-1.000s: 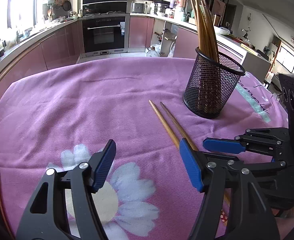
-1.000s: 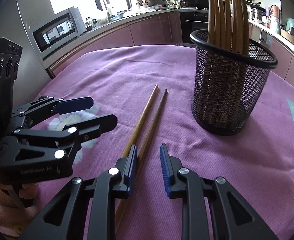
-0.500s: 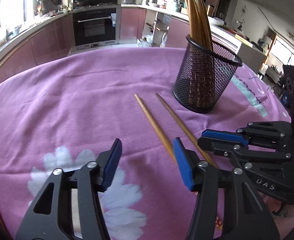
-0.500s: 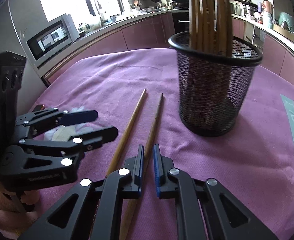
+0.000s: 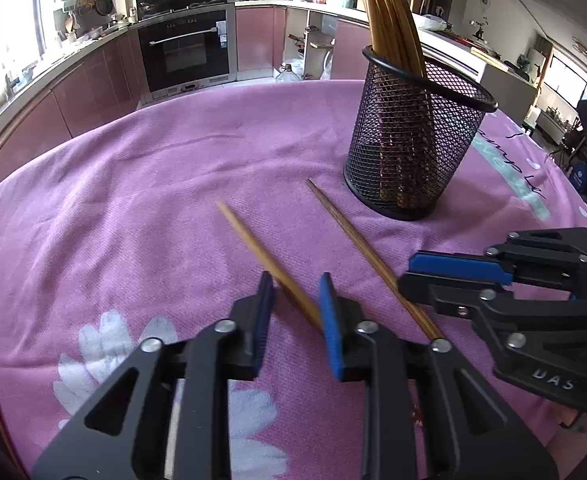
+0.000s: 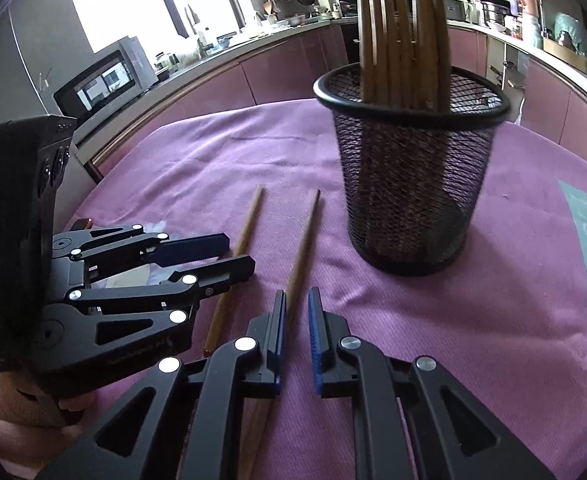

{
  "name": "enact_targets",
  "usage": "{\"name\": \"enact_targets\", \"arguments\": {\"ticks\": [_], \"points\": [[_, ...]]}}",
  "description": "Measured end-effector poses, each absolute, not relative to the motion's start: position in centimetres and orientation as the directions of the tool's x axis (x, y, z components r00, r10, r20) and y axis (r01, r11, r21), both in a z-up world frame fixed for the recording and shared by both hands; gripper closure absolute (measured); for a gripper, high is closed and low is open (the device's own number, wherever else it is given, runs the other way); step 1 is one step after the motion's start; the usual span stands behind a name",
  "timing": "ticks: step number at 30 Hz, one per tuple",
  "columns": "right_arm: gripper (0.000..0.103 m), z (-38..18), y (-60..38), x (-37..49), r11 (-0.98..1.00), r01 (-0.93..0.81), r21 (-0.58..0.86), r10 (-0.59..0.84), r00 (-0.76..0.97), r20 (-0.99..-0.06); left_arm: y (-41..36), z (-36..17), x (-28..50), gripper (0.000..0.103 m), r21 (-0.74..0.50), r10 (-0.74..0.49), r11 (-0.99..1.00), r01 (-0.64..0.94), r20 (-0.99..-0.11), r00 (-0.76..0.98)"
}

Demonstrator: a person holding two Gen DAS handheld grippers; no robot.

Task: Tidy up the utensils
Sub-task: 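Close the left tool on a bamboo chopstick while the right tool grasps the other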

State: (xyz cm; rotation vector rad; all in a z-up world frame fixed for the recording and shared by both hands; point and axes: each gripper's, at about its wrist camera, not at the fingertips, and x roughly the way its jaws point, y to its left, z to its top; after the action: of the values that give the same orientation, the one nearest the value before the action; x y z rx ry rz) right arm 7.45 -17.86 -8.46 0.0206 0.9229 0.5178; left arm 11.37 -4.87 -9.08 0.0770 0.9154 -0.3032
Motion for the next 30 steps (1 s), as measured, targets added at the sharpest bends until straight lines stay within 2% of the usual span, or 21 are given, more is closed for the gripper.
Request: {"name": "enact_targets", "arguments": {"ticks": [3,8,15,24,30], "points": [[0.087,-8.6,-17.4,7.8,0.877,-0.426,0.224,0.431,0.487,-0.76,-4.5,-9.1,11.1,0.087,-0.073,-0.24,0.951,0.301,-0.788,0.566],[0.087,-8.9,-16.6,8.2,0.882,-0.434,0.186,0.406,0.495,-0.769,-4.2,-9.1,10.6,0.093,-0.078,-0.263,0.941,0.33,-0.782,0.566],[0.094,-9.0,-16.4,8.5,0.889,-0.43,0.158,0.383,0.508,-0.772,-3.8,-9.2,10.5,0.093,-0.094,-0.265,0.945,0.314,-0.784,0.561],[0.098,-8.9,-17.3,8.2,0.89,-0.411,0.195,0.401,0.507,-0.763,-4.1,-9.2,10.9,0.095,-0.104,-0.254,0.954,0.283,-0.783,0.567],[0.098,-7.6,-18.4,7.1,0.875,-0.425,0.232,0.447,0.524,-0.724,-4.0,-8.5,10.3,0.096,-0.113,-0.26,0.954,0.277,-0.768,0.585]]}}
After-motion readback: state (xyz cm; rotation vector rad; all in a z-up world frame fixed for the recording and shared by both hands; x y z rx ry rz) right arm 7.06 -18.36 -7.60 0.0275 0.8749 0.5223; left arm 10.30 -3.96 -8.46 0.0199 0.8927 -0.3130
